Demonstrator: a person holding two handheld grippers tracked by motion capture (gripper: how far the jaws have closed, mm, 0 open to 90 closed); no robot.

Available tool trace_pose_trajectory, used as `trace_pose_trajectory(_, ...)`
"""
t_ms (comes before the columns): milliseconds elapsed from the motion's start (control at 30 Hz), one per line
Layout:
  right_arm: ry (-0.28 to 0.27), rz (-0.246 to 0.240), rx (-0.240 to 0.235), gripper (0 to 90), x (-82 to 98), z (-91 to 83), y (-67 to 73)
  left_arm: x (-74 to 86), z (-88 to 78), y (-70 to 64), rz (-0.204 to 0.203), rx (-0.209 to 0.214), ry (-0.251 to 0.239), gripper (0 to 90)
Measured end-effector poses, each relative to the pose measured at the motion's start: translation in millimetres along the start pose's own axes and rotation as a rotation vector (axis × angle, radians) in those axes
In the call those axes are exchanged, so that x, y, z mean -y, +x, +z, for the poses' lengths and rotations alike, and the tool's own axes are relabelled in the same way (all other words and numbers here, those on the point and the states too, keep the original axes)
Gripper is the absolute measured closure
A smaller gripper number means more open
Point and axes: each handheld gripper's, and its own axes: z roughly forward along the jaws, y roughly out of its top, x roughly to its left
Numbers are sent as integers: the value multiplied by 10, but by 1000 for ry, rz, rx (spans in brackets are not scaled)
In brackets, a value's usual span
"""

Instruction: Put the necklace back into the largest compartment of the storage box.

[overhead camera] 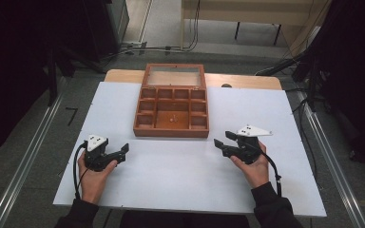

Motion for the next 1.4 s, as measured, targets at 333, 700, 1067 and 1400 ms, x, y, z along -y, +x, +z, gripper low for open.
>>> trace_pose_trajectory(333, -12, 18, 31, 375, 88, -138, -112, 0, -2, -1, 0, 1, 0, 163)
trace_pose_trajectory(700, -14, 33, 50, 366, 189, -264, -220, 1, -1, -2, 0, -1, 0, 163)
trace_pose_trajectory(1067, -19, 45, 82, 364, 278, -409, -320, 2, 0, -7, 0, 0, -1, 163)
trace_pose_trajectory(1400, -15, 58, 103, 359, 376, -525, -425, 3, 2, -5, -1, -1, 0, 163)
